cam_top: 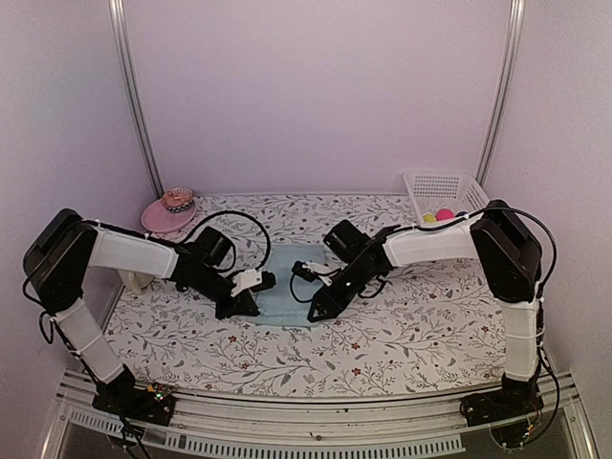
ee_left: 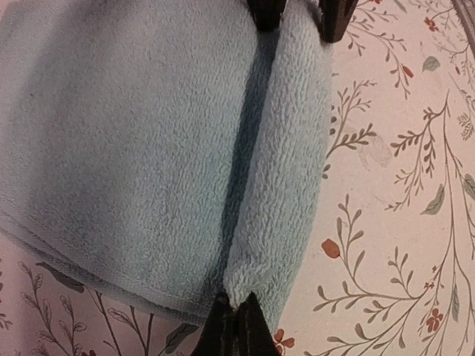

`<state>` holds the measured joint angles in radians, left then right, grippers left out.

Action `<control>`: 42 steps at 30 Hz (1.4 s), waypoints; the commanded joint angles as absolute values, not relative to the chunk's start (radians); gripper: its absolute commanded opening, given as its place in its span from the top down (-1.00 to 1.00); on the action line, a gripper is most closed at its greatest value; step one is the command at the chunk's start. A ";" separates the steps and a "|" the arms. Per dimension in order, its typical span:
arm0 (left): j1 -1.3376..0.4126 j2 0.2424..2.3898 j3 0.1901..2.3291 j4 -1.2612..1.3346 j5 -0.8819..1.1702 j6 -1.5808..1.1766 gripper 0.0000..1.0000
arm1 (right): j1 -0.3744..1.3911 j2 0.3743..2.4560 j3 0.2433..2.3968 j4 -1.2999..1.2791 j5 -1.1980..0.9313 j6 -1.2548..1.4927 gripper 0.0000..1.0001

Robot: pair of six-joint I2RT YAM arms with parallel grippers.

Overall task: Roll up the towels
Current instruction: Roll the towel at the center of the board.

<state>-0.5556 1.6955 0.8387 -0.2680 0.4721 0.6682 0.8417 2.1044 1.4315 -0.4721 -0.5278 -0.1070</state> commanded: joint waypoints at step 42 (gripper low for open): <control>-0.529 1.714 0.875 -0.268 0.425 0.634 -0.09 | 0.816 2.134 1.353 -0.270 -0.559 -0.006 0.70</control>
